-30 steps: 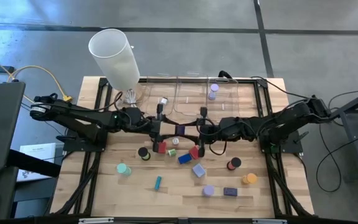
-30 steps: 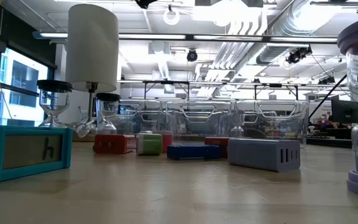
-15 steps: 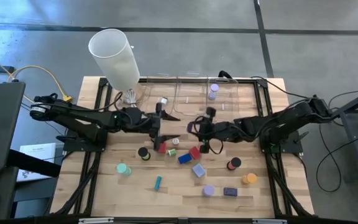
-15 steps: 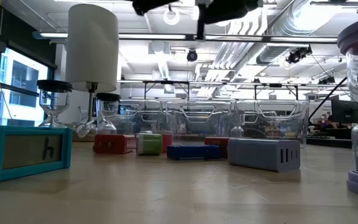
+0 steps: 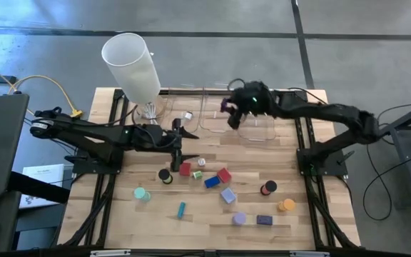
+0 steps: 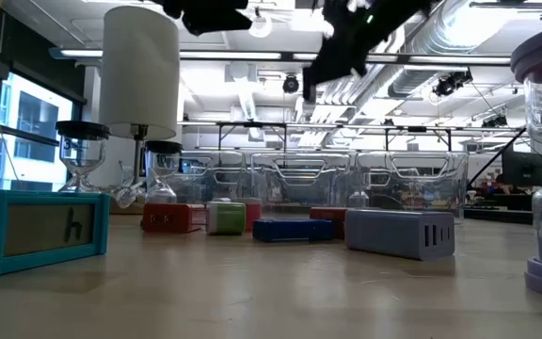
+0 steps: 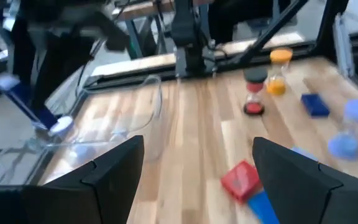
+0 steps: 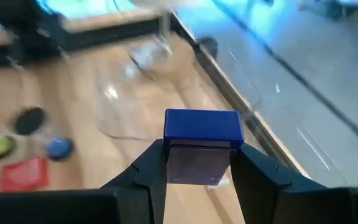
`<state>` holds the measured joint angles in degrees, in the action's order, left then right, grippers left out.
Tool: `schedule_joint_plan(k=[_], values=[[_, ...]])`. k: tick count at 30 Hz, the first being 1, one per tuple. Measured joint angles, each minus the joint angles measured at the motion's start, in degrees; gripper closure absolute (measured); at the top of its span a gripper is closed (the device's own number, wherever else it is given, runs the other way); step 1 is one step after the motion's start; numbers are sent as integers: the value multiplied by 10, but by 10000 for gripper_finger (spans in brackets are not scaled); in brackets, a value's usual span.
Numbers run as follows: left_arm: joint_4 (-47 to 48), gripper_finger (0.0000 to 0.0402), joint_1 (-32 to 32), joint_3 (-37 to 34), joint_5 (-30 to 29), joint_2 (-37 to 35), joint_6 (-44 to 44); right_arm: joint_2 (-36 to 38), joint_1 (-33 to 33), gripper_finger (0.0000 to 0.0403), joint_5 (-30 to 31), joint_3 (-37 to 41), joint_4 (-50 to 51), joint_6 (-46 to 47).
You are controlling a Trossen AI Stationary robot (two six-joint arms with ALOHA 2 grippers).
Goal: Pick & Place Office items
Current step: Put the left dark blue digital clock into the middle transparent bin
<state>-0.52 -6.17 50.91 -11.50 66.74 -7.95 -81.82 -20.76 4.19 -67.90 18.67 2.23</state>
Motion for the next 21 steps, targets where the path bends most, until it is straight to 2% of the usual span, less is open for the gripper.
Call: schedule_joint_plan(k=[12, 21], values=[[77, 108, 0, 0, -4, -38, 8, -206, -73, 271, -13, -191, 132, 10], [97, 108, 0, 0, -4, -50, 9, -294, -106, 271, -57, -228, 141, 23]])
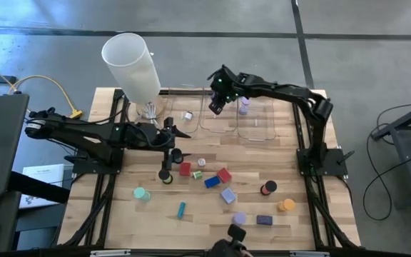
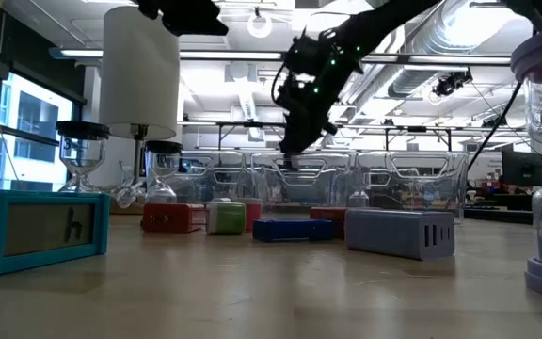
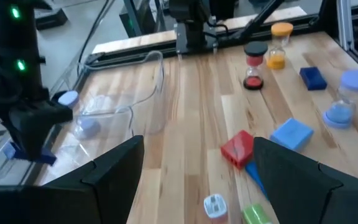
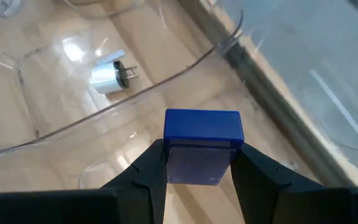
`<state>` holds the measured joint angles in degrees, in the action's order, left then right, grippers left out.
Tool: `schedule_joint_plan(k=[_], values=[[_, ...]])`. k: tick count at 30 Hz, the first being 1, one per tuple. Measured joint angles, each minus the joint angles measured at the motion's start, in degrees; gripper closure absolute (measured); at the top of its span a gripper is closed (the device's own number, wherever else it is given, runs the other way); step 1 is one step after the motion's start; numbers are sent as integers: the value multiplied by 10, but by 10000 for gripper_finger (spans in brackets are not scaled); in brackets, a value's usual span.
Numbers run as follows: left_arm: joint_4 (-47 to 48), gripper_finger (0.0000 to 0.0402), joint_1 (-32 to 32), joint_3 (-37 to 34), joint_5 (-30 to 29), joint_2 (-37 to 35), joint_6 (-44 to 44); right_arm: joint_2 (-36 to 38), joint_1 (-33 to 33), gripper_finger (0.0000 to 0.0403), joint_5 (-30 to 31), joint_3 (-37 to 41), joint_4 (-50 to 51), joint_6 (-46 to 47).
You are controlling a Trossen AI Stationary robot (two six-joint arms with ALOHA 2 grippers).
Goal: Pick & Place Office items
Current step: Put the left dark blue digital clock into the middle transparent bin, then put the red hourglass into the right transparent bin
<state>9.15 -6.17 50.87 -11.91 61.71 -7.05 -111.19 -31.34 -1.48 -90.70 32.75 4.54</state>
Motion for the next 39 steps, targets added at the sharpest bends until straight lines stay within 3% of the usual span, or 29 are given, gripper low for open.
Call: schedule_joint_plan(k=[23, 31, 39], values=[[42, 108, 0, 0, 22, 0, 20, -53, 6, 271, 4, 0, 48, 2], [43, 108, 0, 0, 21, 0, 37, -54, 6, 154, 5, 0, 46, 2], [42, 108, 0, 0, 21, 0, 37, -47, 7, 145, 36, 1, 36, -1]])
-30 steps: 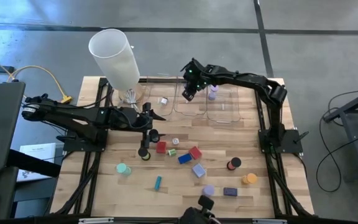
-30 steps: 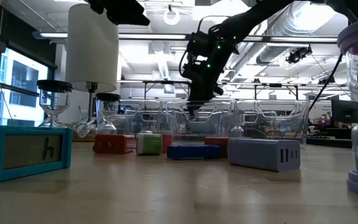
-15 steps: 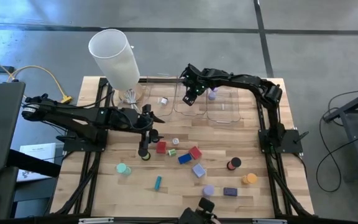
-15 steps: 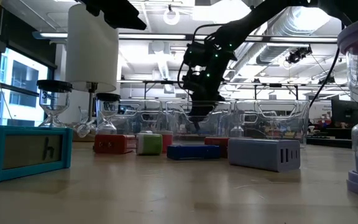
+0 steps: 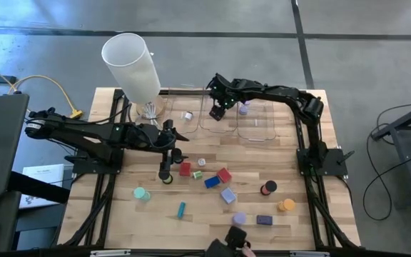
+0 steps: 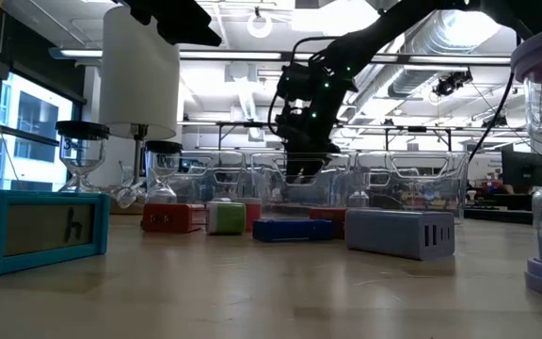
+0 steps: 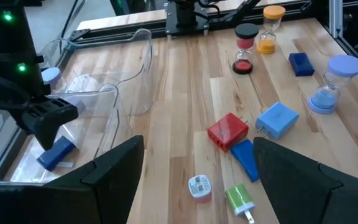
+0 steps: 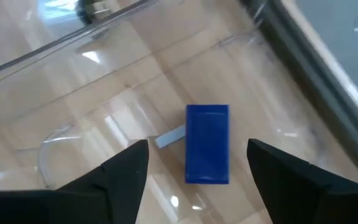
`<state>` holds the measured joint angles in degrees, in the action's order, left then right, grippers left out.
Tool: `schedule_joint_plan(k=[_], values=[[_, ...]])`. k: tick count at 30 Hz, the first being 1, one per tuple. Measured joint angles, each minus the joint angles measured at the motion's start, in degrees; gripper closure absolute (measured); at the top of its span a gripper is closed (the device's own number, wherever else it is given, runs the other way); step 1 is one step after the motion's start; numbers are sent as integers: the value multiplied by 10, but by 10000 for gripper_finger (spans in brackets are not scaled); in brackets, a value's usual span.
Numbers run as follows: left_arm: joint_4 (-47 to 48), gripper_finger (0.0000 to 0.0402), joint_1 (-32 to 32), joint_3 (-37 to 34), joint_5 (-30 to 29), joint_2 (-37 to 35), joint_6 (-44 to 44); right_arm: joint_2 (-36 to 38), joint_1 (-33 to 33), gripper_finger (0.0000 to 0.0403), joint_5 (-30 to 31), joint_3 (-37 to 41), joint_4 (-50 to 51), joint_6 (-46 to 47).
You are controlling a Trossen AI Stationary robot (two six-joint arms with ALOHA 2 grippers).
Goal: Pick & Place Office items
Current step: Put the red hourglass into the right transparent bin
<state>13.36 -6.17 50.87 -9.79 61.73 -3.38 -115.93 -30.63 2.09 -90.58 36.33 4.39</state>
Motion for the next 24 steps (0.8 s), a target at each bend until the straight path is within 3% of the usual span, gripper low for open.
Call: schedule_joint_plan(k=[9, 13, 24], values=[[0, 108, 0, 0, 0, 0, 44, 126, 37, 169, 3, 0, 13, -1], [2, 108, 0, 0, 0, 0, 47, 199, 74, 171, -35, -1, 45, -1], [25, 108, 0, 0, -1, 0, 47, 297, 217, 172, -120, 10, 274, 30]])
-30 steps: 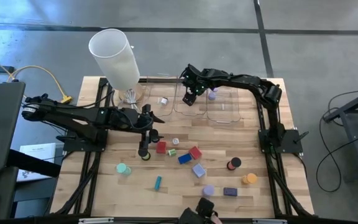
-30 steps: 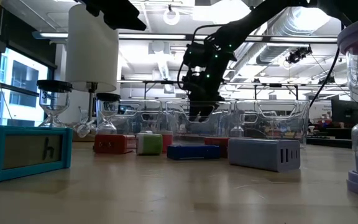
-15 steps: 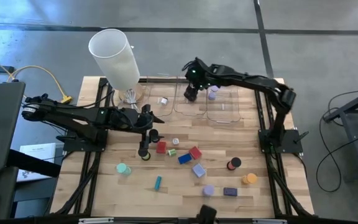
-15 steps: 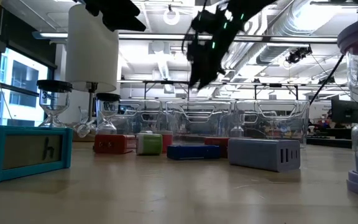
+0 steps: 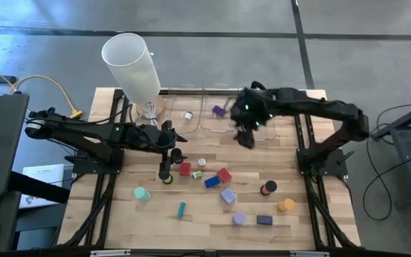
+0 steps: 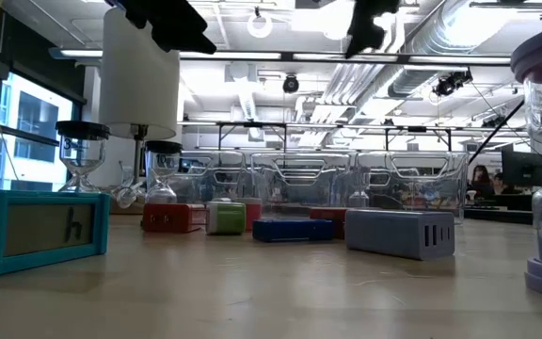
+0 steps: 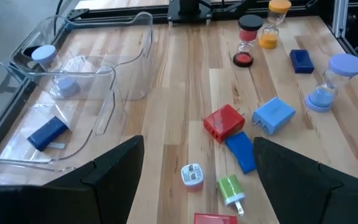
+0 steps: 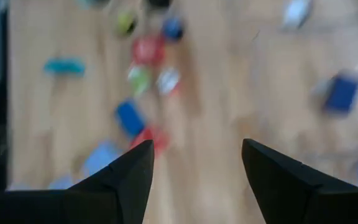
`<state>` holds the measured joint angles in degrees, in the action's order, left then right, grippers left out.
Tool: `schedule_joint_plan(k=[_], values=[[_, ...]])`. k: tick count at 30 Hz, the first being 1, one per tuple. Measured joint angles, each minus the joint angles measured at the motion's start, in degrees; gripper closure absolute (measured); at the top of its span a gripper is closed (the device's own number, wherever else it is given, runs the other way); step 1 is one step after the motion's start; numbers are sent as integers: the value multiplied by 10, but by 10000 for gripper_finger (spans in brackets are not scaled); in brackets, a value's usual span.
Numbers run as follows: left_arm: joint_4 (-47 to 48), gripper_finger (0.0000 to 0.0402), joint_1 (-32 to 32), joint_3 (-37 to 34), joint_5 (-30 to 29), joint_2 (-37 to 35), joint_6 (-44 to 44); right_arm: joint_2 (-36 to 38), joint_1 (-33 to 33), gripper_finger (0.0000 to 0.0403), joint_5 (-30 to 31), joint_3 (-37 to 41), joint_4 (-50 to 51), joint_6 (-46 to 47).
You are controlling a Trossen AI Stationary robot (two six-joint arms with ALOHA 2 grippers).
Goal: Pick & Place Office items
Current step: Put the red hourglass into the right transparent bin
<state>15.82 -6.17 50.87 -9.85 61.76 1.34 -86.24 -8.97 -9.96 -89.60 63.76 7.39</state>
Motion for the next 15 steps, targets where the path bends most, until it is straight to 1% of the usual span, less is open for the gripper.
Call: schedule_joint_plan(k=[3, 5, 8, 11, 15], values=[[1, 108, 0, 0, 0, 0, 0, 0, 43, 175, -3, 20, 66, 51], [1, 108, 0, 0, 0, 0, 0, 0, 72, 176, 6, 41, 95, 94], [1, 108, 0, 0, 0, 0, 0, 2, 112, 176, 22, 82, 98, 156], [1, 108, 0, 0, 0, 0, -5, 0, 141, 176, 26, 122, 97, 204], [1, 108, 0, 0, 0, 0, -17, 1, 172, 175, 50, 161, 89, 213]])
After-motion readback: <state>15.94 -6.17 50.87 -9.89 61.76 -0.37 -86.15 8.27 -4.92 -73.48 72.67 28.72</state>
